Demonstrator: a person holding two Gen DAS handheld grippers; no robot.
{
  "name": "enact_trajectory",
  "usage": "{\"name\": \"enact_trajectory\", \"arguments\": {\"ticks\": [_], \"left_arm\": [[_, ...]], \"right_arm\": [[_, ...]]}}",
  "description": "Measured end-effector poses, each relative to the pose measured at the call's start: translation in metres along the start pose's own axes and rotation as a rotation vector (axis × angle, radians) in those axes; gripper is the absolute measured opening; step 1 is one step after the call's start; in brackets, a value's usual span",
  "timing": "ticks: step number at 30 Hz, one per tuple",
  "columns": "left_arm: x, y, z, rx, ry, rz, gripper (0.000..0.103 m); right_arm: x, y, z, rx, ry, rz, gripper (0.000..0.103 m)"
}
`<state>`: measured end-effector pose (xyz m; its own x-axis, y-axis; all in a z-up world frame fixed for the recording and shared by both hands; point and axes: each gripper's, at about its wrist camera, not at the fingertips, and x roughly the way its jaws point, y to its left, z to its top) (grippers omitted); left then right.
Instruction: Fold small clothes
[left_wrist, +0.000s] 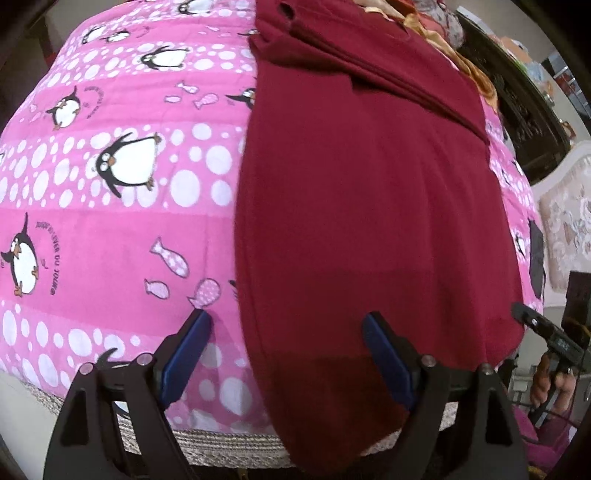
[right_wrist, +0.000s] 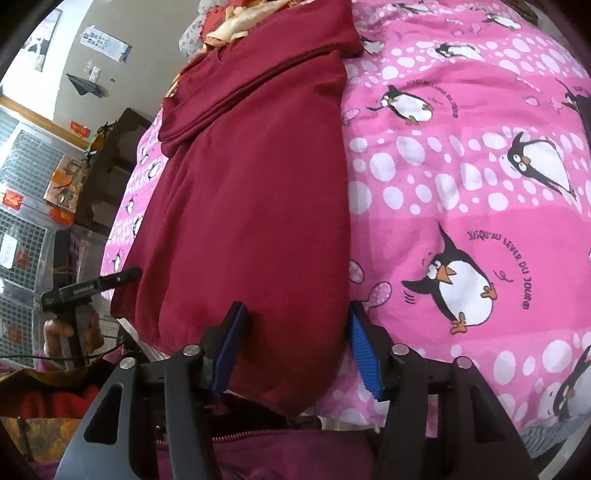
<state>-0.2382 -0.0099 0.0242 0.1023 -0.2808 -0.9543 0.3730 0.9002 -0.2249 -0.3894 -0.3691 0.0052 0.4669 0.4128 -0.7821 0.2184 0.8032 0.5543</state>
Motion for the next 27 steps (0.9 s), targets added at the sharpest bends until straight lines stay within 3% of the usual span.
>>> {"name": "enact_trajectory", "arguments": {"ticks": [1,2,3,5,6,10,17,27], "left_arm": [[0.0,-0.002,-0.001,0.005,0.004,-0.002,0.074],[-0.001,-0.004,-0.002,0.012,0.006,-0.002,0.059],[-0.002,-0.005,-0.002,0.019,0.013,-0.02,0.04],[-0.002,-0.006,0.0,0.023,0.039,-0.079,0.016],[-0.002,-0.008,0.001,0.028,0.043,-0.083,0.013],[-0.014,-0.017,0.01,0.066,-0.015,-0.036,0.008],[-0.026,-0.022,0.018,0.106,-0.08,0.024,0.008],[-0.037,-0.023,0.028,0.107,-0.127,0.024,0.009]], "right_arm": [[0.0,0.004,0.0,-0.017,0.0,0.023,0.021],[0.0,0.006,0.0,-0.02,-0.003,0.042,0.013],[0.0,0.009,0.001,-0.025,-0.003,0.057,0.012],[-0.002,0.014,0.006,-0.039,-0.009,0.086,0.011],[-0.005,0.016,0.011,-0.042,-0.017,0.106,0.011],[-0.016,0.026,0.024,-0.077,-0.077,0.13,0.01],[-0.022,0.04,0.041,-0.105,-0.113,0.089,0.01],[-0.033,0.039,0.056,-0.094,-0.159,0.08,0.01]]}}
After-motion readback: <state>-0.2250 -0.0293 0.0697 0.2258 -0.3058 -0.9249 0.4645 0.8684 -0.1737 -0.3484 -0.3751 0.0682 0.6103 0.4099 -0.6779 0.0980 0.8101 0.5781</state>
